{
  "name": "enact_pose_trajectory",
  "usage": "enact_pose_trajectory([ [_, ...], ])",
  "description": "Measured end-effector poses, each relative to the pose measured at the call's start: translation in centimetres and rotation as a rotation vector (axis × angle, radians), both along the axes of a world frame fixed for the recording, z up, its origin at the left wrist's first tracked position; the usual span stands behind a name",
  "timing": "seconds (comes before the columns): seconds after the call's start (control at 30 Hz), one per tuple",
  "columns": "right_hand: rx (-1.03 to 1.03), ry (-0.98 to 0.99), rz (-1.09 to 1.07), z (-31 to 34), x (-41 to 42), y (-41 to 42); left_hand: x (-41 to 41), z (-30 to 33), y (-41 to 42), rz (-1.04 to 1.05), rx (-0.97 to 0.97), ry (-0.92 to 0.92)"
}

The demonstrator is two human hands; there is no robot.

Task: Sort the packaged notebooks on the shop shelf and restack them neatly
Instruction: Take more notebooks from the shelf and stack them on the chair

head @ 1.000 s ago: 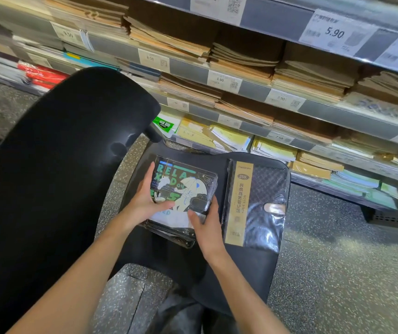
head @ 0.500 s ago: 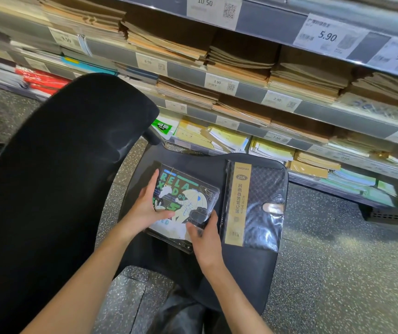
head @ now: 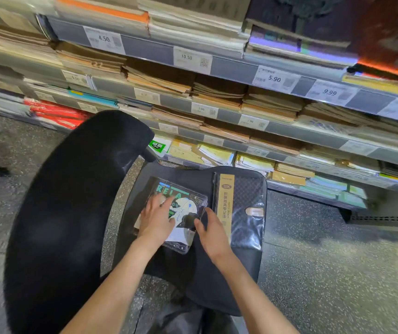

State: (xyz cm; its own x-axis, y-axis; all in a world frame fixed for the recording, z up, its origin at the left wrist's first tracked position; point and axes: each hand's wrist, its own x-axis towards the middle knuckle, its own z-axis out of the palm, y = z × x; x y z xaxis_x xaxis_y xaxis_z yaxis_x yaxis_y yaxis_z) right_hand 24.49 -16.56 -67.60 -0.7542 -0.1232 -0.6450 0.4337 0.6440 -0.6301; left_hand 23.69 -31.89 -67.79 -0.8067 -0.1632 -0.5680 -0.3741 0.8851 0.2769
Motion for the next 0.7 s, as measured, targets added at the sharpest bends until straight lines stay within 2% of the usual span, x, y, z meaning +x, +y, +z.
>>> enact_pose_trajectory([
  [0.1,0.071,0.081,0.081,1.9,-0.8,0.9,-1.4,2.2,1.0,-0.069,-0.001,-0.006],
  [0.3,0.306,0.211,0.439,7.1,-2.5,3.3,-5.5,8.7,3.3,-0.255,0.064,-0.051],
  [0.7,0.415,0.405,0.374,24.1,-8.4,7.9,-12.4,25.9,7.0,-0.399,0.201,0.057],
])
